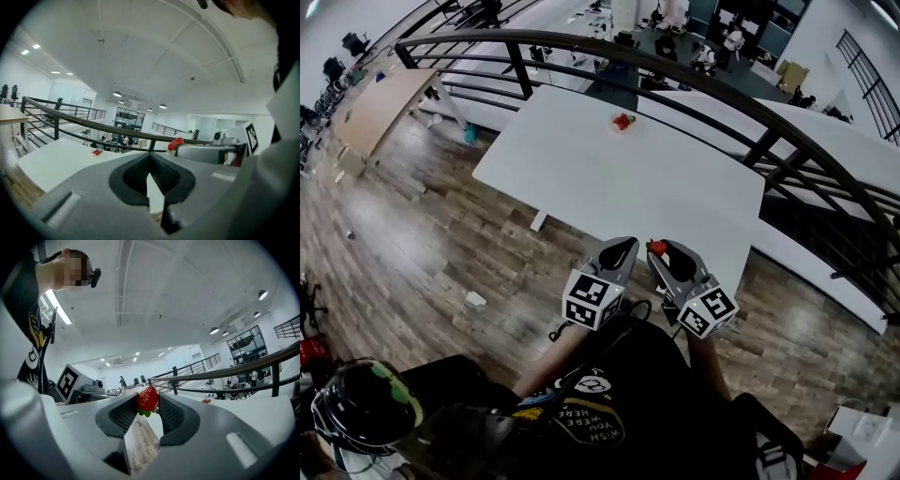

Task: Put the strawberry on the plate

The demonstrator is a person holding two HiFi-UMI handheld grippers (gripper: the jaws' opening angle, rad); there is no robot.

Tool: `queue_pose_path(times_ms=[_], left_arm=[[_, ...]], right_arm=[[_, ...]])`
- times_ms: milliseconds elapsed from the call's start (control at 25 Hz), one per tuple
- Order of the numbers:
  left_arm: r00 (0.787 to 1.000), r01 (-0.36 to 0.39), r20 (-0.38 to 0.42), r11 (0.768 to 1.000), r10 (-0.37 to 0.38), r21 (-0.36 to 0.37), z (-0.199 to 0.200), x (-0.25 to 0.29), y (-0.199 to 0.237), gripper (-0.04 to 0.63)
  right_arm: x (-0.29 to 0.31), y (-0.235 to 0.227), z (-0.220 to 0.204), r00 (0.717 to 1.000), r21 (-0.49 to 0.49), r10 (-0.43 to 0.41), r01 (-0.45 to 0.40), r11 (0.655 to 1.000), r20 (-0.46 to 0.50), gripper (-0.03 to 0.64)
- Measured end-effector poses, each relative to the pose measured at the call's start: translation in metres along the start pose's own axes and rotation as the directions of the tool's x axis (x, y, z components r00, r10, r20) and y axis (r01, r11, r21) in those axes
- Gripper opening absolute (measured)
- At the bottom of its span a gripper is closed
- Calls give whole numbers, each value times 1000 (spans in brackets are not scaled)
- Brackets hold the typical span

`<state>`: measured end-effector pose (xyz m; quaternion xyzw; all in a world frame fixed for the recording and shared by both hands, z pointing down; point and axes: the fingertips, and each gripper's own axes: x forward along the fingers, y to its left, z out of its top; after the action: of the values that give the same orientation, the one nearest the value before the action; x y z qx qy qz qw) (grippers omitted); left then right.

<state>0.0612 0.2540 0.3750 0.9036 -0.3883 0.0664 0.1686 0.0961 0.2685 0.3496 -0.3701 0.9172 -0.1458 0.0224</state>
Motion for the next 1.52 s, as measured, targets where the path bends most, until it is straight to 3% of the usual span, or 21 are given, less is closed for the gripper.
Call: queue_pose_path(times_ms=[360,680,1240,1520], left_arm=[[1000,-8,-10,1000,9,14,2,44,21,0],[1000,29,-11,999,-29,13,11,66,32,0],[999,43,-7,999,-42,18,41,66,95,0],[999,33,-28,999,-34,-28,22,60,124,0]], right_arm=[[11,-48,3,1000,3,-9,9,1000,10,138],[29,-63,12,1000,11,-23,23,1000,10,138],[98,-67,19,1000,13,-28,28,1000,7,138],[124,-57,4,1000,17,-19,19,1000,-20,138]])
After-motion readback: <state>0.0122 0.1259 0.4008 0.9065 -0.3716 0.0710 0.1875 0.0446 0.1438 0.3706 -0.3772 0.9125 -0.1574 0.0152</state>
